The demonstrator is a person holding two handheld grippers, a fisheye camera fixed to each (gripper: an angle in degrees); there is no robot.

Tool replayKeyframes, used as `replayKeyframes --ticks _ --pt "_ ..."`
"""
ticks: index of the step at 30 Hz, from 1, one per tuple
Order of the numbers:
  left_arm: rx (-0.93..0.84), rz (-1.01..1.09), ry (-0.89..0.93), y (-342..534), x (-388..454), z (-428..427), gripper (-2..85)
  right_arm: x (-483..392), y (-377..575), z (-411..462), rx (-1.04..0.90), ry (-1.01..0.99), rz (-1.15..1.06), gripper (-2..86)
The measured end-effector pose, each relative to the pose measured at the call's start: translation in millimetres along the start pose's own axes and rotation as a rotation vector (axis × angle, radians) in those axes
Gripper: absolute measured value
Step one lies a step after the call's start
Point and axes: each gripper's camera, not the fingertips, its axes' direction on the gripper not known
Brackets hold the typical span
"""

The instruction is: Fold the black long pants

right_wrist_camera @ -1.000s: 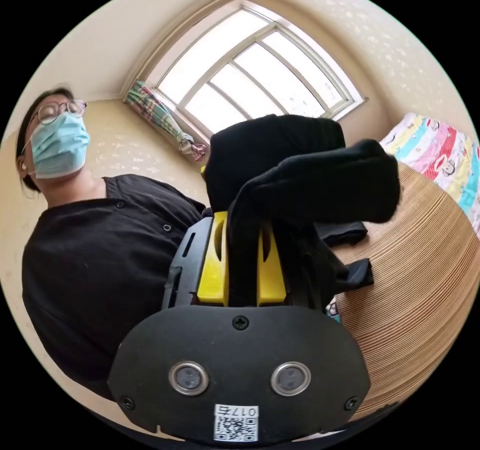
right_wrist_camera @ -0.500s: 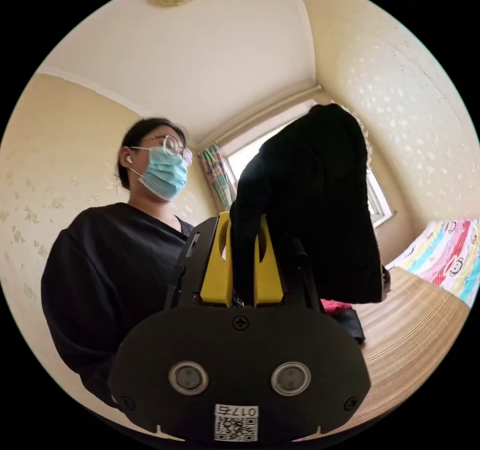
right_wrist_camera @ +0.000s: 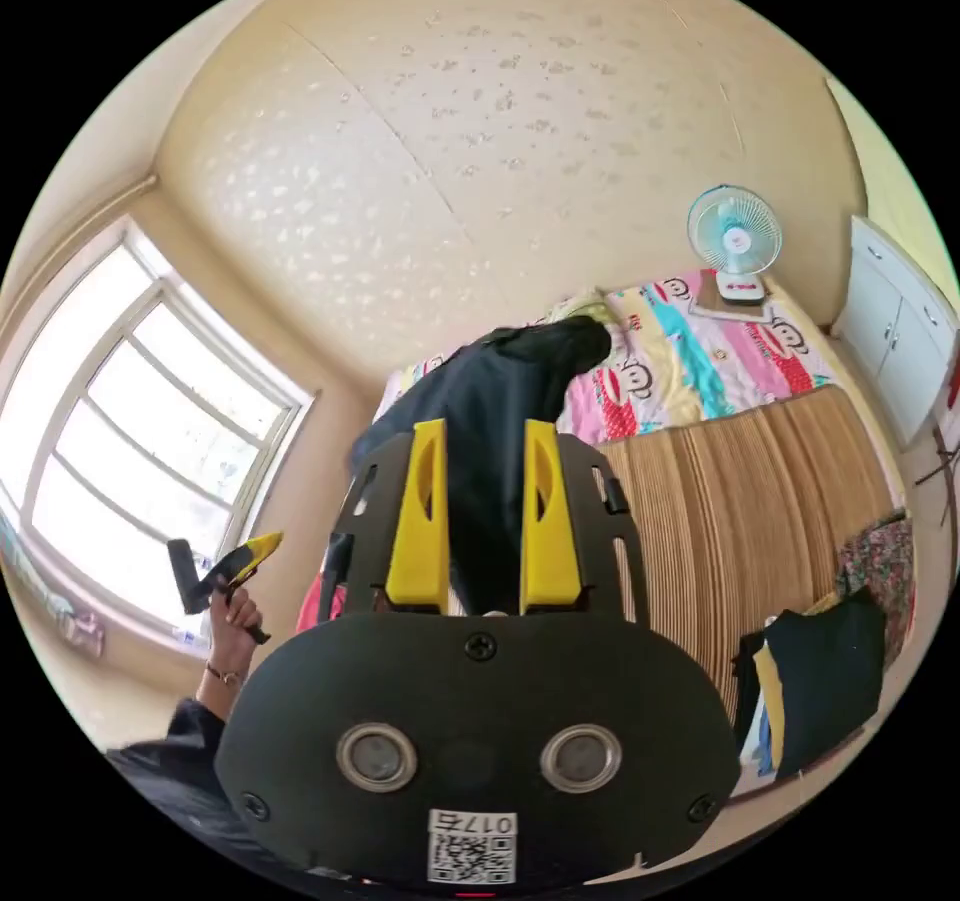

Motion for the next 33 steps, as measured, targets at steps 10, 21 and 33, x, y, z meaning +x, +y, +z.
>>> replayKeyframes --ticks 10,21,33 --pt "-0.452 -0.647 0.004 240 -270 118 11.5 188 206 82 -0.547 -0.086 0.524 1.4" --pt "-0.723 -0.492 -0.121 120 -378 126 12.4 192 182 46 -0.806 0.007 0.475 1.0" --pt "-0.892 -0.730 -0.006 142 -463 213 0.0 198 189 -28 -0.958 0.104 0.544 2.5"
